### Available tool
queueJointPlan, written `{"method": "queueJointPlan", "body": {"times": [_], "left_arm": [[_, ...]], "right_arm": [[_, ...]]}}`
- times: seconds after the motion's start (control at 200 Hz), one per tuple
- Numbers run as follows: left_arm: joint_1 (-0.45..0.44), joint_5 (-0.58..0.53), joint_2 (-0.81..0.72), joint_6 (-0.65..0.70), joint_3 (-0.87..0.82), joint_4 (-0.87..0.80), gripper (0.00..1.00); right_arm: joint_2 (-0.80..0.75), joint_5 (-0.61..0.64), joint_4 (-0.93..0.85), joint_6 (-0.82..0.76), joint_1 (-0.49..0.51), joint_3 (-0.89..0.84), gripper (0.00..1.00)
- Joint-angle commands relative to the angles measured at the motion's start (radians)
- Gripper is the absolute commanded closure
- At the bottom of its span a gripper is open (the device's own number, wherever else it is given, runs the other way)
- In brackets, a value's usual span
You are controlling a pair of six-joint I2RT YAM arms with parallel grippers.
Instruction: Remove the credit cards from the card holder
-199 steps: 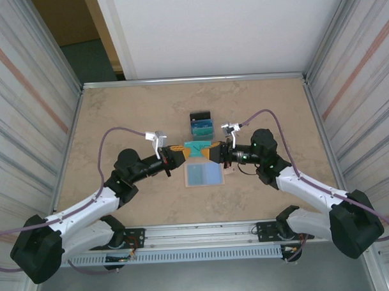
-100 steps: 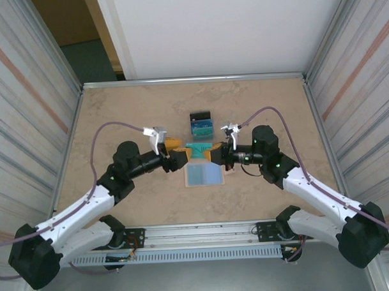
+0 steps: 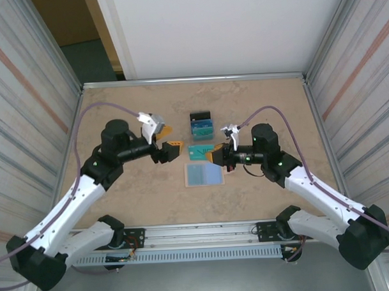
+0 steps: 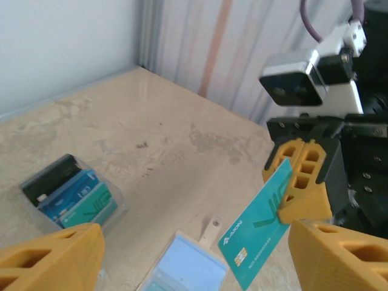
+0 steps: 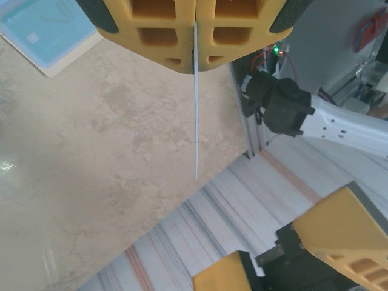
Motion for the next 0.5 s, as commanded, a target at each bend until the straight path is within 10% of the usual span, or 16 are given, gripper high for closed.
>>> {"method": "queueJointPlan", "body": {"times": [0.0, 0.496], "left_arm": [[0.004, 0.168, 0.087, 0.164, 0.071, -0.13, 0.25], [-0.026, 0.345, 0.373, 0.496, 0.328, -0.485, 0.59]], "right_arm": [[0.025, -0.049, -0.027, -0.037, 0.009, 0.046, 1.0], [0.09, -0.06, -0.046, -0.08, 0.045, 0.104, 1.0]]}}
